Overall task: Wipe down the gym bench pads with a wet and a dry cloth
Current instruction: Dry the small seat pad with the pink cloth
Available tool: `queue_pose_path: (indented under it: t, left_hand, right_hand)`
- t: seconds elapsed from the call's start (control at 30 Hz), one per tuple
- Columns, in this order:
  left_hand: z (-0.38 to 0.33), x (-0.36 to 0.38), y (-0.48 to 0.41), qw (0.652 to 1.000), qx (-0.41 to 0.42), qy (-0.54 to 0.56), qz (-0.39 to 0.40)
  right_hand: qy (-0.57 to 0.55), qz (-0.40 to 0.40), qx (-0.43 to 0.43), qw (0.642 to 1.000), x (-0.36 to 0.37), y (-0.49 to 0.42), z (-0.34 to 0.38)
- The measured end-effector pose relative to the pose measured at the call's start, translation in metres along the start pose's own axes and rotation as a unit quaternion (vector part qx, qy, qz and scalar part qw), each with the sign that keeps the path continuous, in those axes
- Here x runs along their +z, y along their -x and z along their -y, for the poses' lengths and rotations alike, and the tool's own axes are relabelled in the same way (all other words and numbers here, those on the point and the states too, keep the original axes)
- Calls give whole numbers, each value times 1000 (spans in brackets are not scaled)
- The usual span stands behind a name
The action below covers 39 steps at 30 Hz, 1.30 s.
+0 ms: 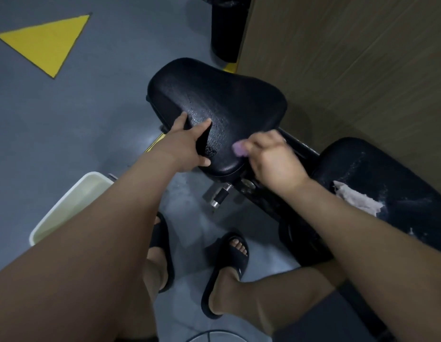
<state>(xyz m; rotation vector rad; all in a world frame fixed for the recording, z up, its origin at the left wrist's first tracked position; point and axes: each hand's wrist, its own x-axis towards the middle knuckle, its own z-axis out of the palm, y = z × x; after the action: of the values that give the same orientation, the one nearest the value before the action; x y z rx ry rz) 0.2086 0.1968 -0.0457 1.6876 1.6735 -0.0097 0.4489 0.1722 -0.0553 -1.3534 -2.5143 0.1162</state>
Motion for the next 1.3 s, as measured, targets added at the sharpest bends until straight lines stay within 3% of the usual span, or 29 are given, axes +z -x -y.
queue_pose_path:
  t: [0.07,0.1,0.2,0.3,0.5,0.8,0.9,1.13,1.3]
  left_hand:
    - [-3,0,0,1000,-7,4,-1]
    - [-7,-1,-1,1000,-10,6,-2]
    - [-21,-3,-1,1000,-27,-5,-5]
    - [-32,-3,-2,999,-27,-15,-9]
    - [-32,-1,-11,998,-30,8,-49]
    - [-34,5,-28,998,-56,35,-24]
    - [-34,6,-30,997,-58,49,-24]
    - [-34,7,-34,997,-53,42,-36]
    - [-35,5,-32,998,-53,31,-29]
  right_hand:
    - [-23,-59,116,991,5,-4,0]
    - [-33,-71,134,988,9,-1,9]
    - [-60,-28,45,997,17,17,42]
    - [-48,8,-33,998,19,18,29]
    - [-33,-88,95,991,16,-2,-18]
    - [-26,-112,151,982,21,-32,-64]
    - [-20,-92,197,976,17,-57,-86]
    - [-29,32,251,967,6,-120,-128]
    - [14,121,189,974,-9,-144,-144]
